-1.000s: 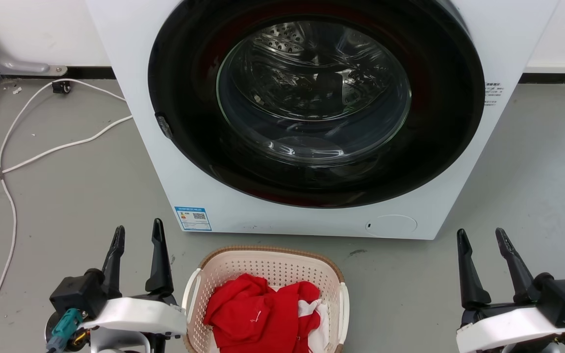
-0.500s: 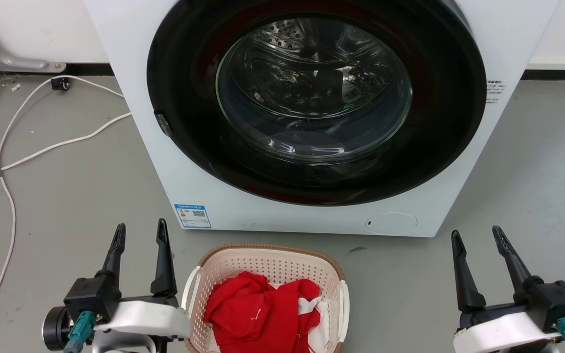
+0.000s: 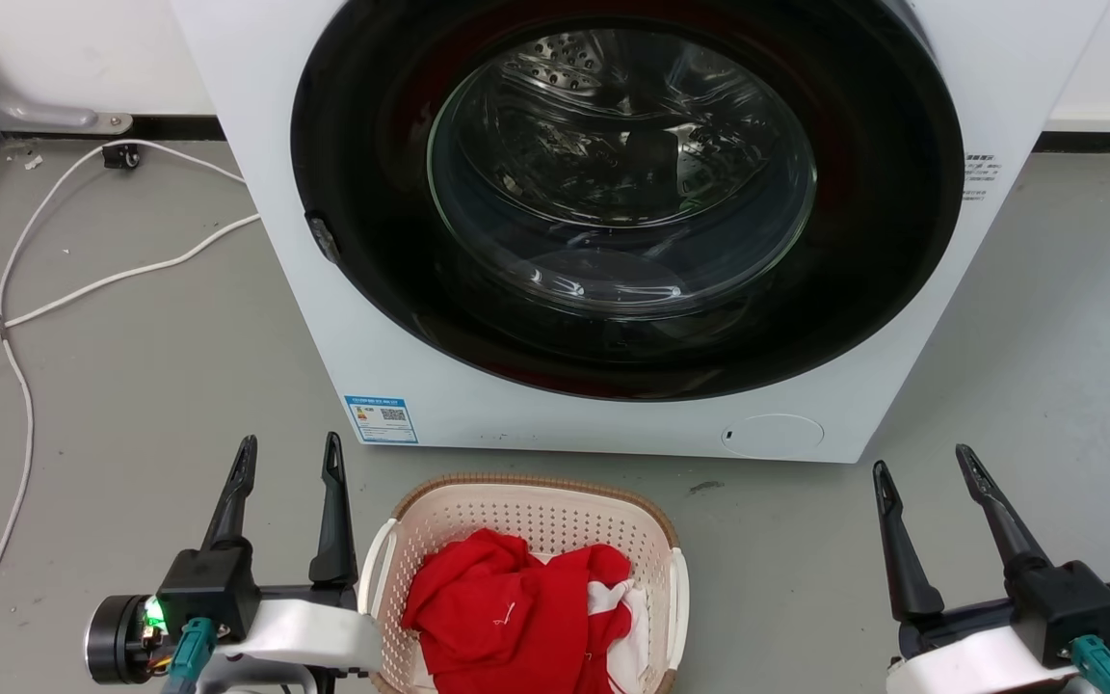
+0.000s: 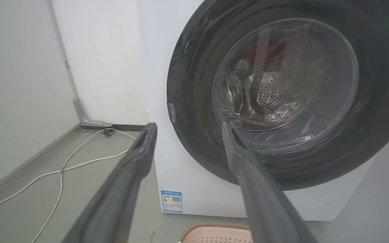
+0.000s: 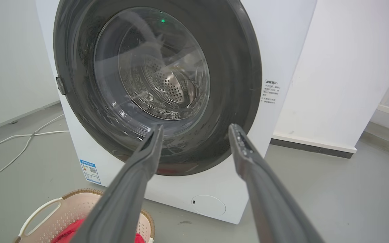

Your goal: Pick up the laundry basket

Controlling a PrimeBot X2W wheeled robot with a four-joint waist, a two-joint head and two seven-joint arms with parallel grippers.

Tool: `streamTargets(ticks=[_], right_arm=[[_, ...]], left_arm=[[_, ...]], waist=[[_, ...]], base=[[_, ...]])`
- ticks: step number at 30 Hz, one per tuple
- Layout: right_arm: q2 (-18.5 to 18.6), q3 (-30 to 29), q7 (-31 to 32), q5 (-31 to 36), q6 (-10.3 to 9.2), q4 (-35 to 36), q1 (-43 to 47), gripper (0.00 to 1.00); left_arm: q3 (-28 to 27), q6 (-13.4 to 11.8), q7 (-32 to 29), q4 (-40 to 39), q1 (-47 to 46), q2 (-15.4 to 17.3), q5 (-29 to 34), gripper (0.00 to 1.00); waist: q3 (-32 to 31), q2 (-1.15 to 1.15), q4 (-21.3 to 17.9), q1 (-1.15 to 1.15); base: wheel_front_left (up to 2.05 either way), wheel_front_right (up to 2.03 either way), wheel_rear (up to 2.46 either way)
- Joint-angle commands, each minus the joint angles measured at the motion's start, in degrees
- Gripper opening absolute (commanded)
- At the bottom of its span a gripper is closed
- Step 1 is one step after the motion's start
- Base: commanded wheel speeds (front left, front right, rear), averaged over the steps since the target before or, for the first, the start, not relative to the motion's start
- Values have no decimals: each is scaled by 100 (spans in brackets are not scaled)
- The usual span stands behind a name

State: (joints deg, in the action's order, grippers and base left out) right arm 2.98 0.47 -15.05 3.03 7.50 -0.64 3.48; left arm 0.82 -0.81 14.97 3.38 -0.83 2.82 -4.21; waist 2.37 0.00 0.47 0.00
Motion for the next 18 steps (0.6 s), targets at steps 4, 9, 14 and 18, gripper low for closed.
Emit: streamTargets(ticks=[4,9,14,18], right_arm=[[-18,-41,-18,43,-2,-25,49,100],[-18,-97,-17,61,-2,-60,47,100],[-18,-147,-17,45,-2,-76,56,100],[-18,-167,-17,-6,-2,-94,53,100]], left_arm=[[-11,-20,27,38,74,11,35,100],[-13,-32,27,88,78,11,45,100],[-13,-57,27,116,91,11,50,100],[-14,-70,27,127,85,11,58,100]], waist=[[-18,0,8,0],[-37,0,17,0],[-43,0,19,0],[-41,0,16,0]], base=[[0,0,0],[0,0,0],[0,0,0],[0,0,0]])
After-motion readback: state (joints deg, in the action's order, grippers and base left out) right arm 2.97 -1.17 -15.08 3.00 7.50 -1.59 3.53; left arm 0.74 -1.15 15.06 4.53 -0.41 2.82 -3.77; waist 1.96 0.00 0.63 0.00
